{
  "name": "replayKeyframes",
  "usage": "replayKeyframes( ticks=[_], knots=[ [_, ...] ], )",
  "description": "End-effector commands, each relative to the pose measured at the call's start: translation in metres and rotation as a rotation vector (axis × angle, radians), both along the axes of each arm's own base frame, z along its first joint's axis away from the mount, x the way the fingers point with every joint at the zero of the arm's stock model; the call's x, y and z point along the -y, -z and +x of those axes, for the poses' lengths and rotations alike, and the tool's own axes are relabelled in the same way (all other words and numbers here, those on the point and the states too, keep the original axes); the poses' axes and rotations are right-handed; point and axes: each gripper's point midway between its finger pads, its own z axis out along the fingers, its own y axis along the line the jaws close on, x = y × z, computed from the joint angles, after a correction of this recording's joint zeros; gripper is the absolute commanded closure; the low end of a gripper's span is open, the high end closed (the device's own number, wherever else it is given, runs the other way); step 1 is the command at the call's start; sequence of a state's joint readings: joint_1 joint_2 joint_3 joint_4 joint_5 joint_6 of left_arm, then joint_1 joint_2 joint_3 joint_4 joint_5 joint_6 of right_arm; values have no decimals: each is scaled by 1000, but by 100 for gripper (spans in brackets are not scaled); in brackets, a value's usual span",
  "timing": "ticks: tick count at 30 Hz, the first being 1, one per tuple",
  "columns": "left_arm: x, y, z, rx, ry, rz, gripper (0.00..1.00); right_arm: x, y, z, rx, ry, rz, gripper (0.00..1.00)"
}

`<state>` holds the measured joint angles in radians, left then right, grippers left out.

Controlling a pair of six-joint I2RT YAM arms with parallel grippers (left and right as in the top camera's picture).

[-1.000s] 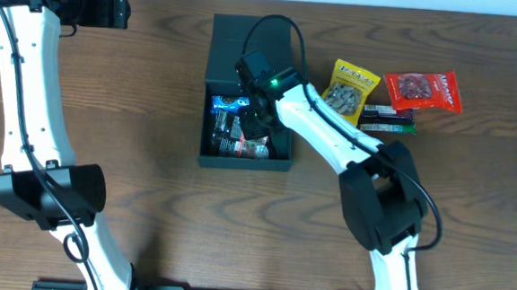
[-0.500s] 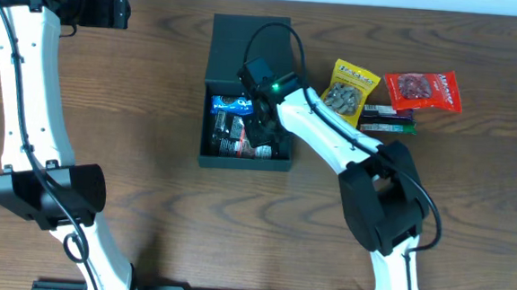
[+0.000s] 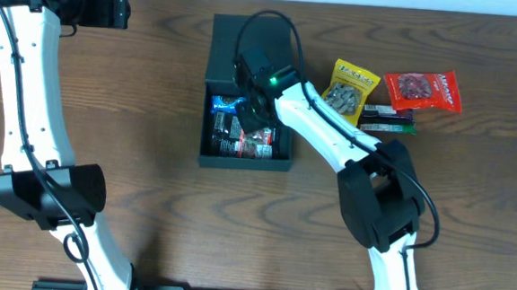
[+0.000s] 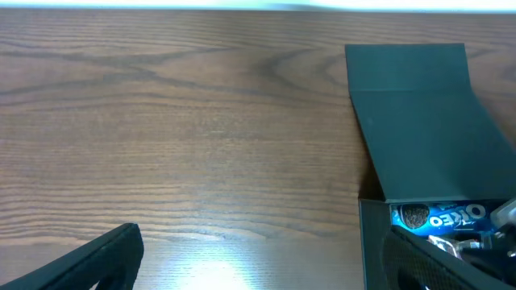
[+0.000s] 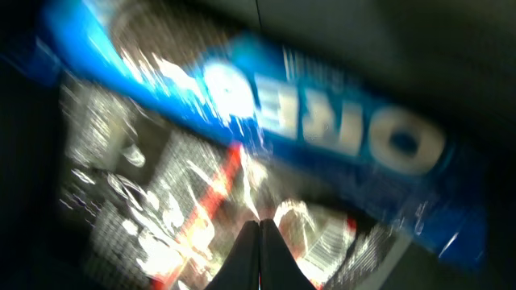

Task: Pack container
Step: 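Open the right gripper in the box and push the packet down, then move the right gripper to the yellow HACKS bag and grasp it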

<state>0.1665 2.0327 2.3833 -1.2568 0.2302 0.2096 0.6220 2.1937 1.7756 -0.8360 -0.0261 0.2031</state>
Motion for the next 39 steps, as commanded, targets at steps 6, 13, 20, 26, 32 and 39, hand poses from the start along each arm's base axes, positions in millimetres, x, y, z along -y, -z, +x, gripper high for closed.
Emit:
replayKeyframes(
  ticks=[6,13,20,26,32,39],
  knots=[
    [0,-9,-6,14,-7,-7,5,-11,-1,0,-12,-59,55,99],
    [0,-9,-6,14,-6,-7,4,-36,24,-8,-71,-116,135,99],
    [0,-9,-6,14,-6,-7,5,-37,51,-15,-121,-121,116,99],
    [0,-9,-6,14,-6,-7,5,-46,56,-18,-131,-156,149,99],
    [0,-9,-6,14,-6,-6,4,-43,0,-3,-54,-147,192,99],
    [0,-9,-6,14,-6,-7,5,25,-117,56,253,21,183,99]
  ],
)
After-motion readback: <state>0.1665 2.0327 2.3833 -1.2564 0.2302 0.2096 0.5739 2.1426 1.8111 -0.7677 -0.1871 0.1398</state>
